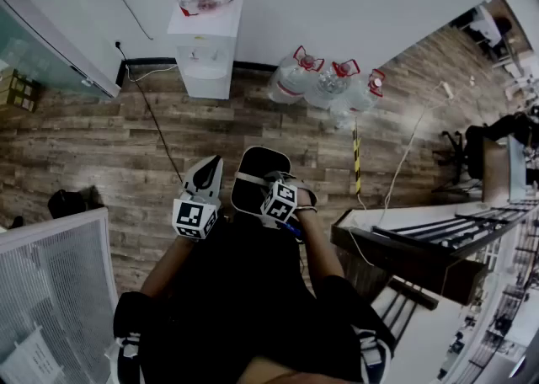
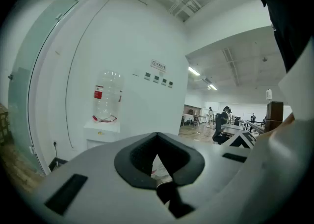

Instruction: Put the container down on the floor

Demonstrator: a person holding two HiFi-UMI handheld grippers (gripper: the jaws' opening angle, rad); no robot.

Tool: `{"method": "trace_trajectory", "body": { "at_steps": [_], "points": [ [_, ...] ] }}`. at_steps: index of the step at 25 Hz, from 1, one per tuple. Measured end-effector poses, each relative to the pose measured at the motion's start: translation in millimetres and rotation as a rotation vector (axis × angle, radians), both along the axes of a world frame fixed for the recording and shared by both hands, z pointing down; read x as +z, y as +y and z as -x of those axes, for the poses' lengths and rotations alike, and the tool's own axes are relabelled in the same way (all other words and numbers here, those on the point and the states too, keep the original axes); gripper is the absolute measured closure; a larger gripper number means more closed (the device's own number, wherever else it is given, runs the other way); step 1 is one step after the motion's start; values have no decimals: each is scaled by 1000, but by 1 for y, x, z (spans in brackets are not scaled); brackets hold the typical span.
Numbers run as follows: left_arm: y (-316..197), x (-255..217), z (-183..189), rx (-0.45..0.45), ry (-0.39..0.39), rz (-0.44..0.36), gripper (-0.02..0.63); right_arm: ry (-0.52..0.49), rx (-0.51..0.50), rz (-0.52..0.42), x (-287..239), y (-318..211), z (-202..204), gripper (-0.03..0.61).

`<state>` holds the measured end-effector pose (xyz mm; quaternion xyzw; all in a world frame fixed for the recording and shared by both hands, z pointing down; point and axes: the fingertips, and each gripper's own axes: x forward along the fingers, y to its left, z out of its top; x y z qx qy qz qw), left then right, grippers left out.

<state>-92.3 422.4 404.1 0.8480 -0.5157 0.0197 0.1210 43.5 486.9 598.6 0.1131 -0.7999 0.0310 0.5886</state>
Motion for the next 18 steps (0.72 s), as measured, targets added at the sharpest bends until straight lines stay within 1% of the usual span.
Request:
{"method": "trace_trajectory", "body": {
  "at_steps": [8,18],
  "points": [
    [-1,0,-1,-3,0,3,584,-16,19,2,-1,-4,0,465],
    [5,4,-10,-12,-18,20,584,-66,39,13,3,-2,-3,466]
  ]
}}
